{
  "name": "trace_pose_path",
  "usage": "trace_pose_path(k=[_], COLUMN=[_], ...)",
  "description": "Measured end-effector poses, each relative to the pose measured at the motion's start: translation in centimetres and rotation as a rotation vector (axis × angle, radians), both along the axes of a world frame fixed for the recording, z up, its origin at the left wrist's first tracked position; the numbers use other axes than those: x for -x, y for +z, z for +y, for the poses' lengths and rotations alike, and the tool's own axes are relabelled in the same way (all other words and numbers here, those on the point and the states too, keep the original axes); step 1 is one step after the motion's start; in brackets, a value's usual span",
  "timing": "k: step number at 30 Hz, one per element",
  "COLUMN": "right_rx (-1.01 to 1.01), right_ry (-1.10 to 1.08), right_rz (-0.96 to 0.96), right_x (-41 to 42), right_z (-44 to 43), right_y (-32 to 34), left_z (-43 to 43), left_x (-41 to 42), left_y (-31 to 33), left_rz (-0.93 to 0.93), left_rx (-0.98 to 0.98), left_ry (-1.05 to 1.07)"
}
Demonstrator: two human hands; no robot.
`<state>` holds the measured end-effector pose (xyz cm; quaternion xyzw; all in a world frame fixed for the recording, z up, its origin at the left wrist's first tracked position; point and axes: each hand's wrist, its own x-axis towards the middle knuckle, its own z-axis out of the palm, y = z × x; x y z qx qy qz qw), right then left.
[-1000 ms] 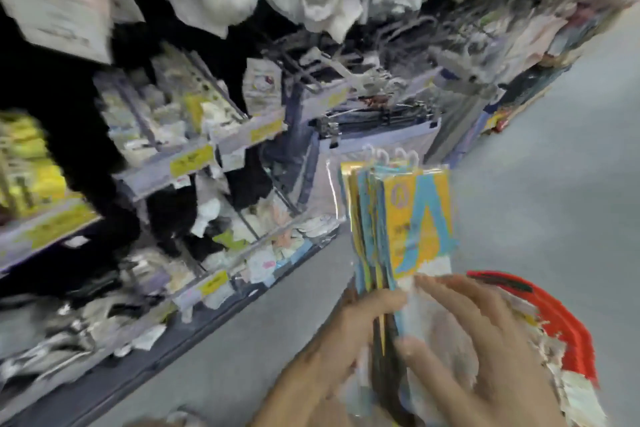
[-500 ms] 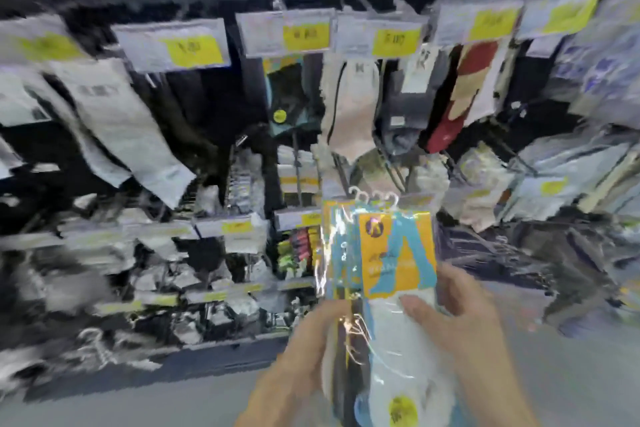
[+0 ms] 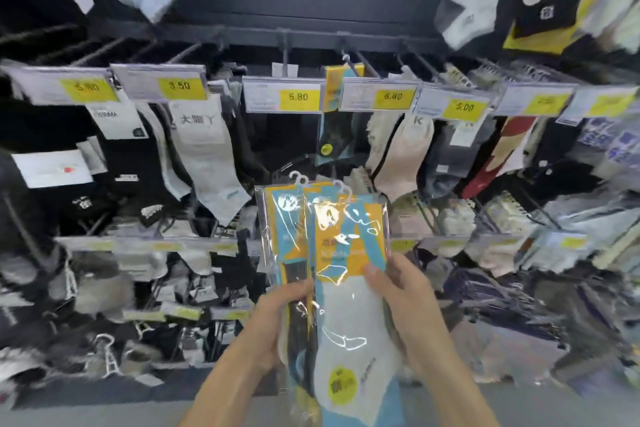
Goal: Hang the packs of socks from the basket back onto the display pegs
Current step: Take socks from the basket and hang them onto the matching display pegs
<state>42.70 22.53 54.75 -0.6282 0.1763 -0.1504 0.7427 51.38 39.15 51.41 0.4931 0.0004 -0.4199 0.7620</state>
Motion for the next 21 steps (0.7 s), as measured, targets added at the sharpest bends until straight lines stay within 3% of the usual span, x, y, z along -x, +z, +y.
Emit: trace_pose_path(k=[7,12,16,18,21], right_rx=[-0.085,0.033,0.145,0.234,0.25], right_ry=[-0.028,-0.159,-0.161,-0.174,-0.198], right_rz=[0.002,-0.049,-0.168,-0.194,-0.231], right_x=[-4.1,-10.1,-15.3,-17.8,-21.0], right_z=[-2.4,-8.1,-11.4,-12.4,-13.2], right_y=[0.5,0.6,1.6,2.0,2.2], left_z=[-1.2,-0.8,-0.8,-0.6,-2.6], left_x=[-3.1,-6.6,-8.9,-9.6,-10.1], left_y=[0.7,1.0,1.9,1.0,1.6], left_rz=[0.009,-0.128,-0.167,-0.235,-0.171], left_rx=[0.04,-0.162,-0.168,-0.189,-0.2], left_ry=[0.02,0.16,0.245,0.18,0.207])
